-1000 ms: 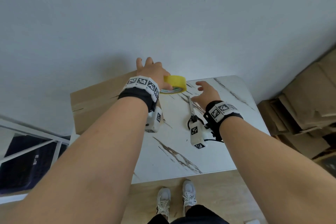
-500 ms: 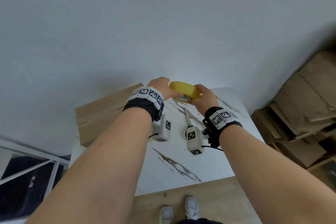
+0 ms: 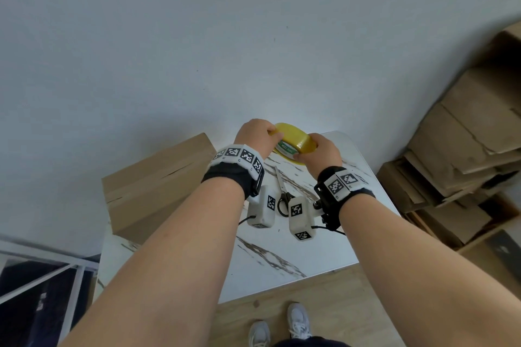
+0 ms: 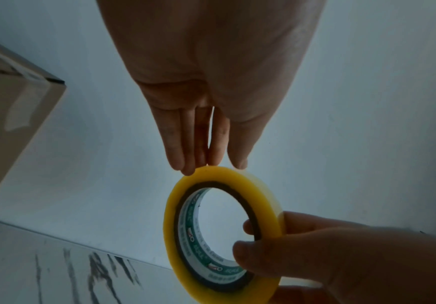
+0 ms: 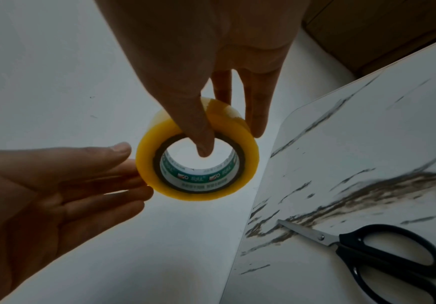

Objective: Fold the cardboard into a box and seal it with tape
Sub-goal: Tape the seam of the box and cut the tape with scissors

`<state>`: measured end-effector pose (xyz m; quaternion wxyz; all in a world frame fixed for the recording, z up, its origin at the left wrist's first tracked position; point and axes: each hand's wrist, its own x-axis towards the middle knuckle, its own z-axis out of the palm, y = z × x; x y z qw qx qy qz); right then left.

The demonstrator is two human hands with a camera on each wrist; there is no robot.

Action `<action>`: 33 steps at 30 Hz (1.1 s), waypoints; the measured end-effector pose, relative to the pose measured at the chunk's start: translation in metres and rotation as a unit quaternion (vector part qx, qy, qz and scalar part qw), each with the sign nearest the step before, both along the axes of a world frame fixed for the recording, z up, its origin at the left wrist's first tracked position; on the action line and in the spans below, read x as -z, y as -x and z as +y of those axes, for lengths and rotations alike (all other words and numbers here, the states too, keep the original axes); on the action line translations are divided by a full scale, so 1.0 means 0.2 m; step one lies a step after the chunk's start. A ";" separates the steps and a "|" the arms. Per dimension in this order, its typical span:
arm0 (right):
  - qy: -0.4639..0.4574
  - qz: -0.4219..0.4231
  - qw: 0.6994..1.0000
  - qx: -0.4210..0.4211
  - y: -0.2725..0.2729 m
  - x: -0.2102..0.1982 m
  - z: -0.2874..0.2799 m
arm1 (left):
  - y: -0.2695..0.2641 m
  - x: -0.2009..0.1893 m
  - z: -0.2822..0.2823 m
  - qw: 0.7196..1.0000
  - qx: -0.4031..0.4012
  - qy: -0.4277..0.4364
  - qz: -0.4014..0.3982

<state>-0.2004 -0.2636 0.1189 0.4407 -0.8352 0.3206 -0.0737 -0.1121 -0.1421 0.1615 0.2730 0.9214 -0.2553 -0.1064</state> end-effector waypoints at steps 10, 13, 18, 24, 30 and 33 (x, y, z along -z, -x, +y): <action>-0.018 0.034 0.999 -0.035 0.03 0.07 -0.03 | 0.02 0.10 -0.05 0.999 -0.019 -0.049 0.015; -0.029 0.075 0.995 -0.062 0.03 0.13 -0.03 | 0.03 0.15 -0.04 0.996 -0.024 -0.078 0.027; 0.004 0.135 0.987 -0.082 0.02 0.27 -0.05 | 0.04 0.23 -0.01 0.991 -0.011 -0.124 0.046; 0.103 0.225 0.963 -0.109 0.04 0.42 -0.03 | 0.03 0.28 0.03 0.981 -0.031 -0.168 0.088; 0.162 0.308 0.918 -0.191 0.05 0.47 0.02 | 0.04 0.31 0.06 0.972 -0.024 -0.213 0.096; 0.185 0.366 0.883 -0.228 0.04 0.49 0.05 | 0.05 0.28 0.07 0.970 -0.009 -0.224 0.094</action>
